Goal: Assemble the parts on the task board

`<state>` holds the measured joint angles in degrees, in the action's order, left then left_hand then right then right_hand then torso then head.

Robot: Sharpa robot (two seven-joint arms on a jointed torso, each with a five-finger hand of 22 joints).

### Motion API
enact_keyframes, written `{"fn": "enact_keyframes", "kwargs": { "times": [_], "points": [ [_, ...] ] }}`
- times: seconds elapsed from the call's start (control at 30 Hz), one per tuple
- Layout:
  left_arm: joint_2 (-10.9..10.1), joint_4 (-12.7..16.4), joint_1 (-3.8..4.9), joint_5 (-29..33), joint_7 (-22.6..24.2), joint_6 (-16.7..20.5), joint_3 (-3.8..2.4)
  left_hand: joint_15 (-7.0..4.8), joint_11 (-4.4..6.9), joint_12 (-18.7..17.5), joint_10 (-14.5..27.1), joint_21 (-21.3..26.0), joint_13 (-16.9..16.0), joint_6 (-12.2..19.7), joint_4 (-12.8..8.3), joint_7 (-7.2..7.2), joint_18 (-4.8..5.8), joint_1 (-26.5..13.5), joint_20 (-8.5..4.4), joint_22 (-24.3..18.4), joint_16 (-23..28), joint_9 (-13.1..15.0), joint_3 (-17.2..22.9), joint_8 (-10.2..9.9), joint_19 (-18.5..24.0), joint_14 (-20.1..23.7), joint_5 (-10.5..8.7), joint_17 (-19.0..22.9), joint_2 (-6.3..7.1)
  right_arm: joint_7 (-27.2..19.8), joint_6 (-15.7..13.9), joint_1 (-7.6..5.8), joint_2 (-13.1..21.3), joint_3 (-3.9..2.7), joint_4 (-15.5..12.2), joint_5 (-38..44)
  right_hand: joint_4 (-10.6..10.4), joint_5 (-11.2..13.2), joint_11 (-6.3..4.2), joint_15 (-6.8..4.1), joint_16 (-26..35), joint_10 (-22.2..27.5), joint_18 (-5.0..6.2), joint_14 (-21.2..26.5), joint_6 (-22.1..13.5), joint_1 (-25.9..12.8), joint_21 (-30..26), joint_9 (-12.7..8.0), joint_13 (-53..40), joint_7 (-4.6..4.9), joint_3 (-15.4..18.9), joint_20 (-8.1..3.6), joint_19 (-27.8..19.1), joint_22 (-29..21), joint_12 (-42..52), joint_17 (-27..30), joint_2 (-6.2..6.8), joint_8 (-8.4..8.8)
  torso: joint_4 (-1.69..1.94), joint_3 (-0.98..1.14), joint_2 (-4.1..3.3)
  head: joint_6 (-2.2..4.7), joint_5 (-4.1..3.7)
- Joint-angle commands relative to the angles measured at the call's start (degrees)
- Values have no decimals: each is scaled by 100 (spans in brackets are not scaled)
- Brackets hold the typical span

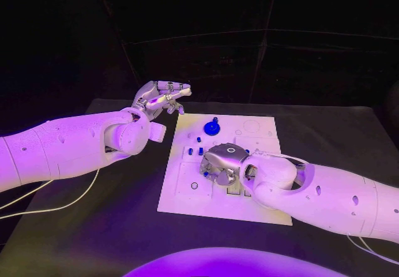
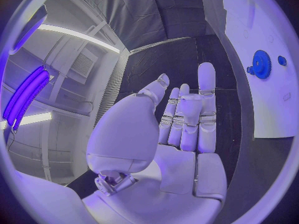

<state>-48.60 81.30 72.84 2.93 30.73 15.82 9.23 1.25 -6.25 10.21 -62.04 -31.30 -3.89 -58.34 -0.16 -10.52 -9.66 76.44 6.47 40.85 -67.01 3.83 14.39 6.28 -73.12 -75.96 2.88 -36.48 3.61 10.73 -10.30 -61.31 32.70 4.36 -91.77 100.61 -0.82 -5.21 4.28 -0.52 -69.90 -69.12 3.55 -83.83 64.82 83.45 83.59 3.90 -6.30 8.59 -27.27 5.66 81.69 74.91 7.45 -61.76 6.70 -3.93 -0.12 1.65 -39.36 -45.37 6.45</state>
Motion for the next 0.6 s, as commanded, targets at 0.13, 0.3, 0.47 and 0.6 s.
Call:
{"fn": "enact_keyframes", "kwargs": {
  "times": [0.13, 0.3, 0.47, 0.6],
  "points": [
    [-8, 13, 10, 14, 18, -71, -5, -6, -18, 28, 6, 32, 9, 38, 0, -8, -77, -1, 25, -5, 21, -6, -23, -18, 11, 34, 22, 8, -10, 81, -8, 2, 22, 65, -20, 92, -19, -72, 73, 71, 21, 181, -55, -166, -207, -235, -45, -27, 49, 67, 73, 55, -43, 298, -117, 60, 96, 48, 0, 2, -1, 1, 3],
    [-12, 22, 10, 14, -28, -112, -5, -7, -17, 31, 13, 37, 10, 42, -4, -6, -77, 17, 26, -11, 0, -4, -14, -13, 5, 20, 24, -36, -31, 67, -153, 3, 45, 79, -19, 85, -37, -22, 257, 206, 219, 650, 33, -78, -696, -392, -276, -34, 172, 244, 115, 170, -327, -81, -313, 363, 214, 53, -3, 2, 0, 5, 3],
    [-12, 12, 10, 14, -47, -128, -5, -7, -17, 31, 14, 37, 10, 42, -4, -6, -77, 19, 26, -11, 1, -4, -13, -13, 4, 20, 24, -33, -32, 36, -427, 3, 102, 83, -64, 80, -30, -13, 296, 241, 362, 761, 87, -18, -769, -426, -417, -25, 205, 277, 144, 215, -485, -296, -304, 568, 236, 43, -7, 8, -2, 9, 10],
    [-17, 3, 10, 14, -57, -139, -5, -7, -17, 31, 15, 38, 10, 44, -5, -7, -78, 21, 26, -12, 3, -4, -13, -12, 3, 21, 24, -27, -34, -25, -745, 3, 211, 84, -156, 55, -22, -7, 306, 252, 433, 826, 112, 16, -884, -441, -488, -28, 221, 277, 173, 236, -556, -398, -274, 673, 249, 49, -10, 10, -1, 17, 10]
  ]
}}
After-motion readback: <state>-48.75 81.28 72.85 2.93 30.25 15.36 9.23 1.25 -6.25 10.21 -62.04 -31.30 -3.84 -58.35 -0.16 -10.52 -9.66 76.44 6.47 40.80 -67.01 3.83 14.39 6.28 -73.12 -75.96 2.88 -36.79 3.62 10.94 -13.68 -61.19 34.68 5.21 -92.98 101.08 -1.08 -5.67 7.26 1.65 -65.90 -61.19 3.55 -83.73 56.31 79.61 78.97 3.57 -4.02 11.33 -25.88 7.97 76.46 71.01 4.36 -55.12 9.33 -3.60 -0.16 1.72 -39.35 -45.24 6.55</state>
